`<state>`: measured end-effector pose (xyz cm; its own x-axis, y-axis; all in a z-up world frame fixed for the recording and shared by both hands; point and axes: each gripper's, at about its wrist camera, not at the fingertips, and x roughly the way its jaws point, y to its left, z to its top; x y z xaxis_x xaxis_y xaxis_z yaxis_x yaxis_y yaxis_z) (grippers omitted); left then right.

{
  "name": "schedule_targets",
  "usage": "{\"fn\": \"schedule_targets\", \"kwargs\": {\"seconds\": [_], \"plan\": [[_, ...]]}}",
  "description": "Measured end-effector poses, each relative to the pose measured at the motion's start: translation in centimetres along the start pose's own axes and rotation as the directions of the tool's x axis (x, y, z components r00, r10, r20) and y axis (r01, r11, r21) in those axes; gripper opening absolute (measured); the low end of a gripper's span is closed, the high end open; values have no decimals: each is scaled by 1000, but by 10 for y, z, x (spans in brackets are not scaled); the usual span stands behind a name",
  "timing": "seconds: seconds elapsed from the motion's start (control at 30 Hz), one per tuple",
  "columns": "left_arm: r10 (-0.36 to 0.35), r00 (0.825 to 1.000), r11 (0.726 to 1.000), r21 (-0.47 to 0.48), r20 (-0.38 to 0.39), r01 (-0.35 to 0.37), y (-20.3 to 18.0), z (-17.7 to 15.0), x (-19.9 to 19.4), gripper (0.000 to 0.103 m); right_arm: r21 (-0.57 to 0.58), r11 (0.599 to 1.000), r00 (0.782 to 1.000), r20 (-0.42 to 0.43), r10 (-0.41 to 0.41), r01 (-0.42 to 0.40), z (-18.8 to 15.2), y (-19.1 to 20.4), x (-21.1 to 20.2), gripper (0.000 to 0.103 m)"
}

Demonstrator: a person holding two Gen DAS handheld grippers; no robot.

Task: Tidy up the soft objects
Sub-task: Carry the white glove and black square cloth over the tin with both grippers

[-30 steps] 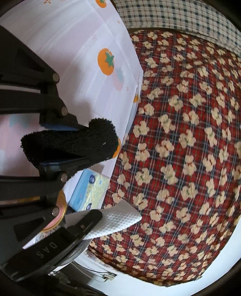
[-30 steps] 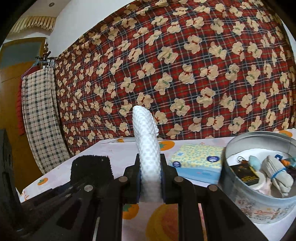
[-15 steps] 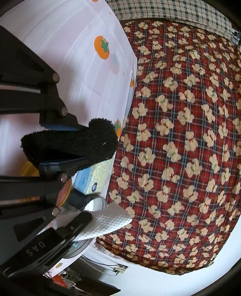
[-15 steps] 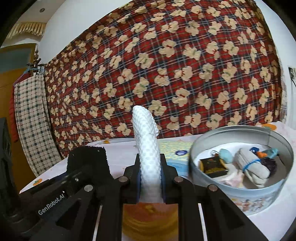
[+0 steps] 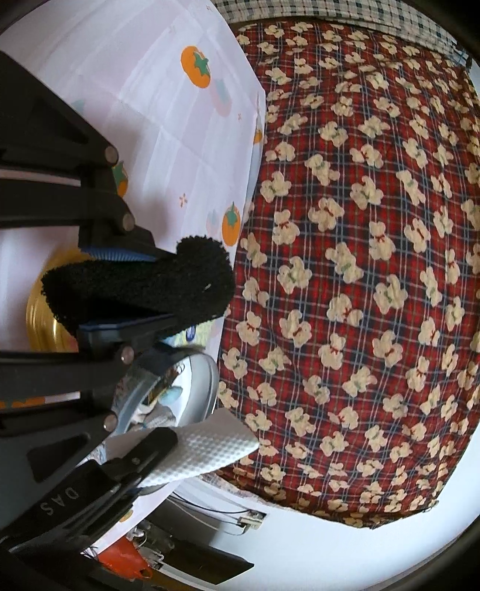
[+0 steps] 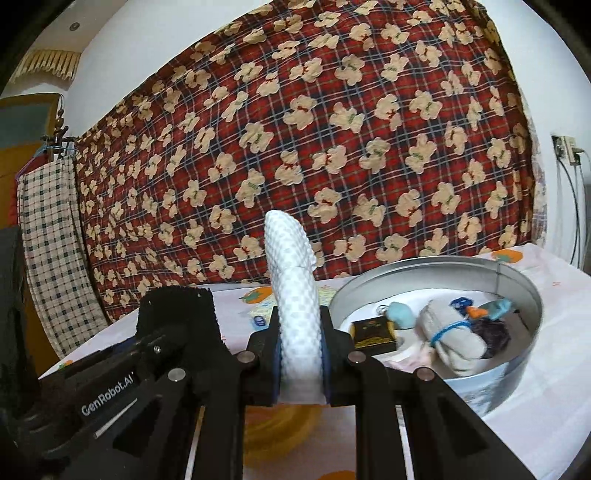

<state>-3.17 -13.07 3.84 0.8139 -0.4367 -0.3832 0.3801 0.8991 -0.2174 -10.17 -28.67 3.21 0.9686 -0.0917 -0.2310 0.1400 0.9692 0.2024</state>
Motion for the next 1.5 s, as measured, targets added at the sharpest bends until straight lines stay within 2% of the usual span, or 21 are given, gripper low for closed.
{"fn": "schedule_targets", "kwargs": {"seconds": [0.87, 1.3, 1.5], "plan": [[-165, 986, 982, 95, -4, 165, -101, 6, 17, 23, 33, 985, 984, 42, -172, 171, 23, -92, -31, 18], [-213, 977, 971, 104, -16, 214, -139, 13, 48, 23, 16, 965, 965, 43, -260, 260, 43, -138, -16, 18], [-225, 974, 969, 99, -25, 226, -152, 17, 64, 23, 10, 962, 961, 34, -273, 273, 52, -152, -3, 18]]}}
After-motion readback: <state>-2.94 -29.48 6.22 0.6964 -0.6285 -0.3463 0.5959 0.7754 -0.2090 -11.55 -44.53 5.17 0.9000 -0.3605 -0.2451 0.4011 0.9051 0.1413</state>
